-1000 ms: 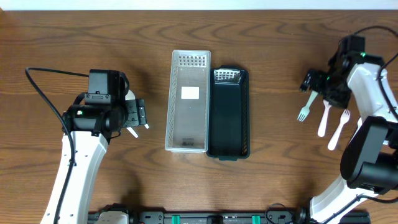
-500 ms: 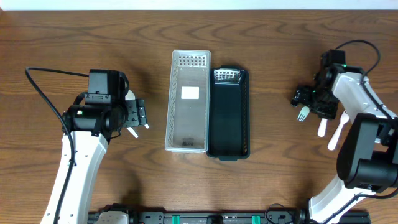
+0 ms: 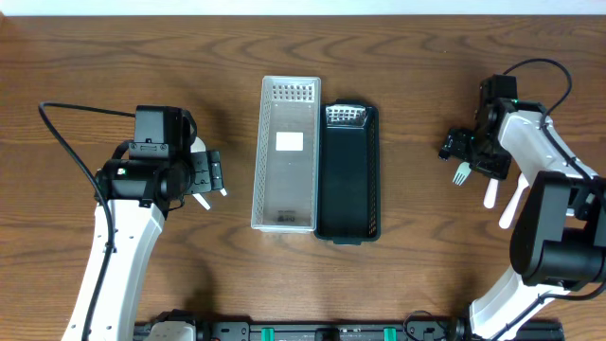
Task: Pack container
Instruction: 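Lower the right gripper and grasp the light-green fork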
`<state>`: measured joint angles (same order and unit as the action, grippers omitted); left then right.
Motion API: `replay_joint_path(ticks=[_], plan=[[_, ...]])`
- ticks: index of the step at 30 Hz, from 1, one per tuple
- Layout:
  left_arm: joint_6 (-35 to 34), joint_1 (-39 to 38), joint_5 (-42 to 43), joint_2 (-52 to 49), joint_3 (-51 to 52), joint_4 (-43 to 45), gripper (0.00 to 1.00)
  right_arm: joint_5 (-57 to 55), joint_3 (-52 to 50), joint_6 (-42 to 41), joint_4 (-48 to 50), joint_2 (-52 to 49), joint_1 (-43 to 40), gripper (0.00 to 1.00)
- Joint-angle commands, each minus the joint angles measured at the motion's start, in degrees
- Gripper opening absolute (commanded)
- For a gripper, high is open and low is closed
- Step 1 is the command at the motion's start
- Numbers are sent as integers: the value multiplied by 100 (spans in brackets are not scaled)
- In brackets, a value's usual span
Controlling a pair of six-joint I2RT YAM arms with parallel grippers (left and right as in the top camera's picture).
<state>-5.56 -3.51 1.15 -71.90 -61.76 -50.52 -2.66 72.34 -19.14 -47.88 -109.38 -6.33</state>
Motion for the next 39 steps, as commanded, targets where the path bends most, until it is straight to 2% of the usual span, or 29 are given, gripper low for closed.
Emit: replay_joint_path(ticks=[1, 12, 19, 21, 26, 30, 39], plan=[[33, -11, -4, -11, -83, 0, 87, -98, -48, -120, 55, -240, 39, 92], [33, -11, -4, -11, -83, 0, 87, 33, -48, -118, 96, -798, 39, 92], [33, -11, -4, -11, -83, 0, 87, 61, -48, -118, 24, -796, 39, 66], [33, -11, -4, -11, -83, 0, 87, 125, -48, -118, 24, -796, 39, 64], [33, -11, -4, -11, -83, 0, 87, 125, -48, -120, 9, -796, 39, 49], [33, -11, -4, -11, -83, 0, 87, 122, -48, -118, 2, -796, 39, 47], [33, -11, -4, -11, -83, 0, 87, 122, -48, -118, -9, -796, 39, 35]])
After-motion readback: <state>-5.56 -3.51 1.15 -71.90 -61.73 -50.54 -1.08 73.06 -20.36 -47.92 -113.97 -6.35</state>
